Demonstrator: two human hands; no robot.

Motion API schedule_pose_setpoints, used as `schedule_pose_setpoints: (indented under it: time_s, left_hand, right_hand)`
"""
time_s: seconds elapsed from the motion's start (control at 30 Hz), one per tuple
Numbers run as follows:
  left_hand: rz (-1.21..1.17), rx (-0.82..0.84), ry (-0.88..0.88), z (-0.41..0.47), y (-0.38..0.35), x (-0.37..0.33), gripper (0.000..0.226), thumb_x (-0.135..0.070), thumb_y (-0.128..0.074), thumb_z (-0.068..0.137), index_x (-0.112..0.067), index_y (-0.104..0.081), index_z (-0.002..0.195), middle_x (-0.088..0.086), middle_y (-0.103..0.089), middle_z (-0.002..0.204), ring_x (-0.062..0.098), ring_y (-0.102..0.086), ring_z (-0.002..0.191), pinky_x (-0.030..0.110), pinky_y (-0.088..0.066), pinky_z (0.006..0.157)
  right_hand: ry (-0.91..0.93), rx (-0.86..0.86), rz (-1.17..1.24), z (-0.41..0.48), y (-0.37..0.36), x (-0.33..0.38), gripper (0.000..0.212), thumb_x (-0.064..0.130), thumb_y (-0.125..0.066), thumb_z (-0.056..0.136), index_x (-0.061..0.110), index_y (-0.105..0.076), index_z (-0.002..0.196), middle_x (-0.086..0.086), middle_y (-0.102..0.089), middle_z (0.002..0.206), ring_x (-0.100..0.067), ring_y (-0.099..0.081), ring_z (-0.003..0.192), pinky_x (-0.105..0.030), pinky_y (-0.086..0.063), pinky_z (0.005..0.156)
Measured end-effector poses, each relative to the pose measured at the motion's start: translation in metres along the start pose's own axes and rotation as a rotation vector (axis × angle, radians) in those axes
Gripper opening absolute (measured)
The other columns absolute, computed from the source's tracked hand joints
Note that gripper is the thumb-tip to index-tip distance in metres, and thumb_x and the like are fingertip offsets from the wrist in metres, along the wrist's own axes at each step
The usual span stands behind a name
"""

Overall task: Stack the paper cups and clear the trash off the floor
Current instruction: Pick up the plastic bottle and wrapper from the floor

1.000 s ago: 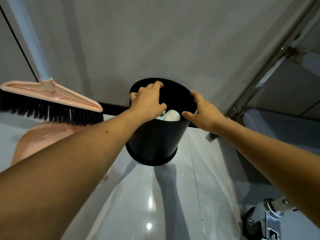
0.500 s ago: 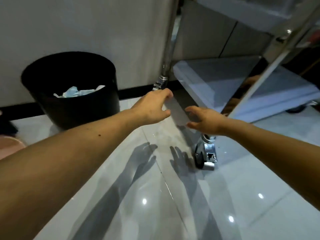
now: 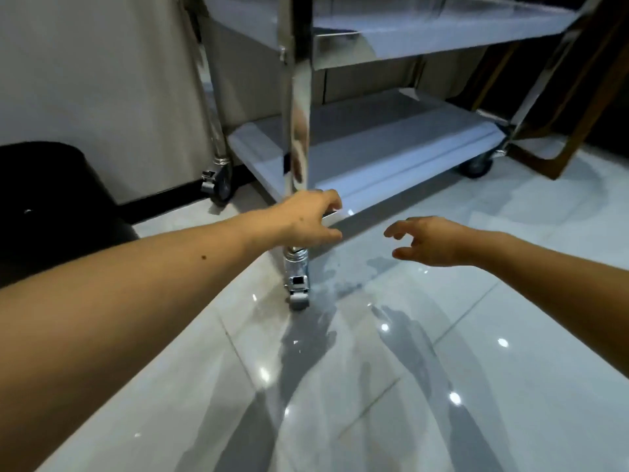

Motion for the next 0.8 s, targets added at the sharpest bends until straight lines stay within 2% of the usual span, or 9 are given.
schedule_pose_setpoints:
  time_s: [0.2, 0.37, 0.47, 0.67, 0.8]
  left_hand:
    - [-0.015, -0.031, -0.16, 0.065, -0.043, -0.161, 0.054, -0.035, -0.06, 0.084, -0.014, -0.042, 0.13, 0.007, -0.046, 0.136, 0.024, -0.045, 0.123, 0.031, -0.036, 0.102]
    - [-0.048, 0.061, -0.309, 0.105, -0.106, -0.325, 0.058, -0.039, -0.06, 0.084, -0.018, -0.037, 0.134, 0.002, -0.042, 0.141, 0.022, -0.042, 0.126, 0.032, -0.035, 0.102]
    - [-0.043, 0.131, -0.418, 0.121, -0.141, -0.426, 0.059, -0.039, -0.06, 0.084, -0.019, -0.036, 0.134, 0.002, -0.042, 0.14, 0.022, -0.042, 0.125, 0.033, -0.037, 0.102]
    - [-0.03, 0.268, -0.564, 0.127, -0.19, -0.616, 0.059, -0.035, -0.061, 0.084, -0.018, -0.036, 0.135, 0.003, -0.043, 0.139, 0.022, -0.041, 0.126, 0.034, -0.038, 0.102]
    - [0.008, 0.338, -0.623, 0.12, -0.2, -0.706, 0.059, -0.035, -0.062, 0.084, -0.018, -0.037, 0.135, 0.003, -0.044, 0.14, 0.023, -0.042, 0.126, 0.035, -0.038, 0.102]
  right_hand:
    - [-0.248, -0.089, 0.019, -0.121, 0.029, -0.17, 0.048, 0.033, -0.055, 0.09, 0.026, -0.039, 0.135, -0.003, -0.049, 0.135, -0.019, -0.05, 0.102, -0.029, -0.039, 0.094]
    - [-0.524, -0.163, 0.098, -0.251, 0.013, -0.313, 0.056, 0.034, -0.058, 0.088, 0.025, -0.033, 0.138, -0.004, -0.045, 0.139, -0.025, -0.047, 0.122, -0.03, -0.036, 0.098]
    - [-0.679, -0.185, 0.189, -0.329, -0.013, -0.387, 0.06, 0.034, -0.059, 0.087, 0.024, -0.032, 0.14, -0.006, -0.043, 0.14, -0.026, -0.045, 0.125, -0.032, -0.036, 0.1]
    - [-0.921, -0.175, 0.397, -0.475, -0.053, -0.493, 0.066, 0.034, -0.061, 0.086, 0.021, -0.029, 0.142, -0.011, -0.038, 0.144, -0.029, -0.041, 0.129, -0.036, -0.035, 0.106]
    - [-1.036, -0.206, 0.501, -0.554, -0.062, -0.534, 0.07, 0.034, -0.061, 0.085, 0.017, -0.027, 0.143, -0.011, -0.03, 0.15, -0.029, -0.036, 0.134, -0.035, -0.032, 0.109]
Point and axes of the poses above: each hand's wrist, its own z-axis towards the middle knuckle, its own y-axis out of the back of the hand, x = y × z, the point moved 4 cm from there along z, towards the middle knuckle
